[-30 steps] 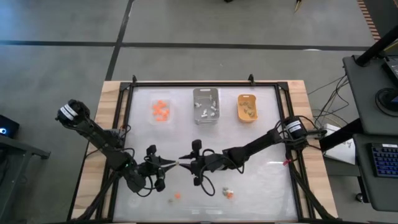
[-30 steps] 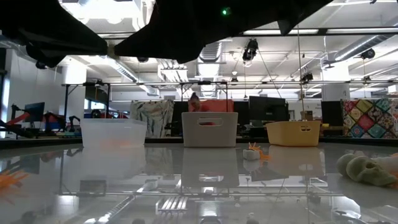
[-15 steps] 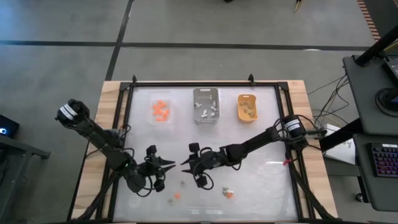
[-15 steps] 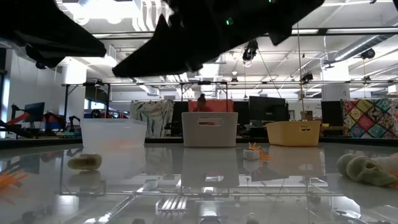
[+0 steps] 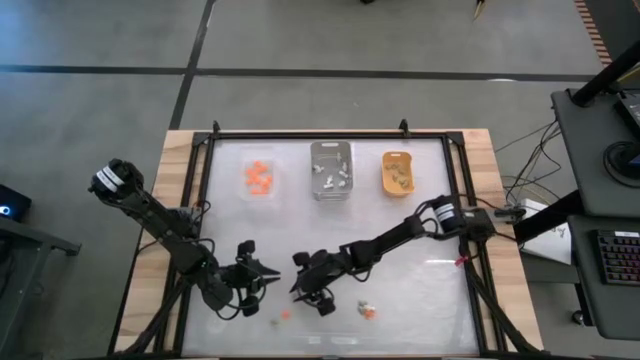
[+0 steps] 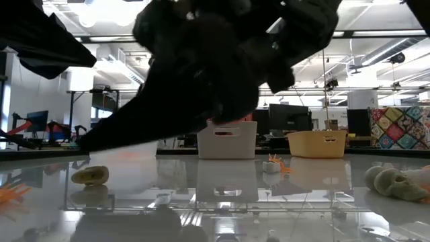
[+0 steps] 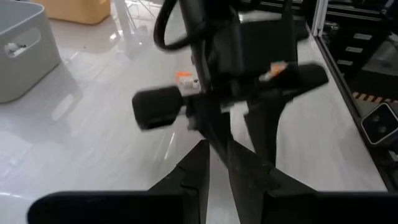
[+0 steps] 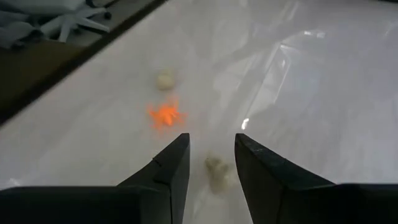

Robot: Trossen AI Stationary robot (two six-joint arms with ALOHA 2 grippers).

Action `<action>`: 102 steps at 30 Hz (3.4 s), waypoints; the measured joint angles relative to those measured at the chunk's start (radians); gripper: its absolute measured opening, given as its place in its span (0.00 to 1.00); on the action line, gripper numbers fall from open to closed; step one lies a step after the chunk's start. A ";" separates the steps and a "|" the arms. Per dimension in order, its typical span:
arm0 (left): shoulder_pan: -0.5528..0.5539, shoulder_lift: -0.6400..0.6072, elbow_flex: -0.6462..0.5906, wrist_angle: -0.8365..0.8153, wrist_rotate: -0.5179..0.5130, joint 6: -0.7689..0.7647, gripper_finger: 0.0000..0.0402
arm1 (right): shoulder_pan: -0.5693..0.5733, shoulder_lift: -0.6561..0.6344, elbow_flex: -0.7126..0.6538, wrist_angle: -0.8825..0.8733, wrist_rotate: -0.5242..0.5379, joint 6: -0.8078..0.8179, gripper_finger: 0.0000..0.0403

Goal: Sort Halloween decoration
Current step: Put the cream white skull toy into the yellow bin

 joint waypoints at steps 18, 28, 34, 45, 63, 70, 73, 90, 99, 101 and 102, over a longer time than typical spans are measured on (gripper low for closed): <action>0.003 0.000 0.000 0.006 -0.023 0.065 0.10 | -0.021 0.058 0.047 -0.094 0.006 -0.001 0.29; 0.003 0.000 0.000 0.007 -0.023 0.066 0.10 | -0.029 0.059 0.048 -0.093 -0.001 0.000 0.10; 0.002 -0.032 0.000 -0.001 0.009 0.066 0.10 | -0.044 0.008 0.044 -0.173 0.006 -0.004 0.08; 0.002 -0.155 0.001 -0.096 0.117 0.007 0.10 | -0.181 -0.351 0.025 -0.817 0.161 -0.013 0.08; 0.003 -0.220 0.001 -0.118 0.108 0.017 0.10 | -0.849 -0.666 -0.168 -1.416 0.503 0.458 0.08; 0.003 -0.202 0.001 -0.118 0.107 0.017 0.10 | -0.943 -0.655 -0.279 -1.247 0.405 0.411 0.16; 0.003 -0.200 0.001 -0.119 0.107 0.015 0.10 | -0.943 -0.655 -0.292 -1.237 0.402 0.407 0.22; -0.001 -0.175 0.001 -0.193 0.424 -0.387 0.10 | -0.730 -0.743 -0.160 -1.355 0.246 0.478 0.24; -0.042 -0.049 0.061 -0.291 0.559 -0.454 0.10 | -0.360 -0.873 -0.170 -1.353 0.335 0.691 0.23; -0.056 -0.016 0.108 -0.377 0.562 -0.447 0.10 | -0.270 -0.888 -0.170 -1.351 0.356 0.756 0.23; -0.064 0.000 0.131 -0.414 0.562 -0.438 0.10 | -0.226 -0.892 -0.171 -1.351 0.368 0.788 0.23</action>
